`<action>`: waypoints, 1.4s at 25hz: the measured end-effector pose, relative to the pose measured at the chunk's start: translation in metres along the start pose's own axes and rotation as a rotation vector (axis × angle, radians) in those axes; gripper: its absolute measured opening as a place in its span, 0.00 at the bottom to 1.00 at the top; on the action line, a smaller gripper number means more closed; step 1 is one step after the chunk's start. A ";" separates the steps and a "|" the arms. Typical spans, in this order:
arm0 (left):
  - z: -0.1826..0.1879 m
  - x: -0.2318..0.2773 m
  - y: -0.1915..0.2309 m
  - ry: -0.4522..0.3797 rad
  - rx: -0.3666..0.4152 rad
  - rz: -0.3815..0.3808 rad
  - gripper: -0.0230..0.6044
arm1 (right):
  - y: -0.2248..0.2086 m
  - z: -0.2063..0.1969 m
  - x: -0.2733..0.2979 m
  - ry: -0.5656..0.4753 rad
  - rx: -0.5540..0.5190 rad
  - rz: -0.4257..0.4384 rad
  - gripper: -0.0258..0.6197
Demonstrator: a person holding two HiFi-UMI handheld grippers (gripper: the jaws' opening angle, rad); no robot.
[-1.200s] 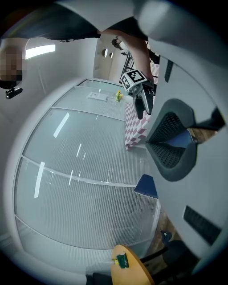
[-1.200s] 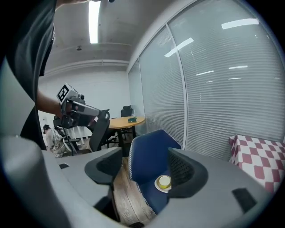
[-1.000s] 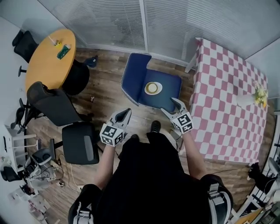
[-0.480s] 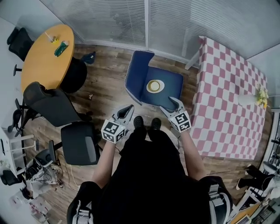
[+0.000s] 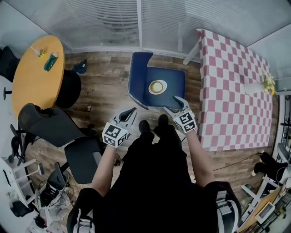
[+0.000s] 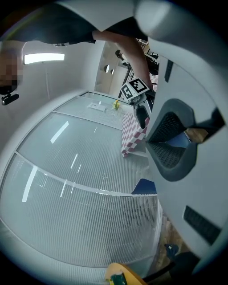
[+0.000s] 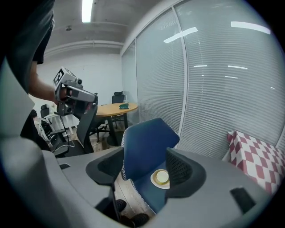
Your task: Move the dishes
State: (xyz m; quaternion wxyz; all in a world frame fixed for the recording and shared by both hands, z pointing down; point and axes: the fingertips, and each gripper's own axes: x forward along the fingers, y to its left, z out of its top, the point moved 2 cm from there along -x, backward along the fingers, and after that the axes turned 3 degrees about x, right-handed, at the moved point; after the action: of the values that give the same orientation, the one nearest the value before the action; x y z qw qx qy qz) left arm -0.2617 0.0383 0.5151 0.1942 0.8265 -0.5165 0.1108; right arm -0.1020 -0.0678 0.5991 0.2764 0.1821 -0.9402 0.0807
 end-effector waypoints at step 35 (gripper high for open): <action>-0.072 0.055 0.071 0.130 -0.151 0.121 0.07 | -0.070 -0.124 0.195 0.299 -0.021 0.138 0.54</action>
State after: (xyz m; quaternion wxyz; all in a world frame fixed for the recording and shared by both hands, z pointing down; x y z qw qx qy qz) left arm -0.3002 -0.0027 0.6160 0.2821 0.7678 -0.5588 0.1364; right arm -0.1668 -0.1589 0.8135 0.4089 0.1001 -0.8997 0.1156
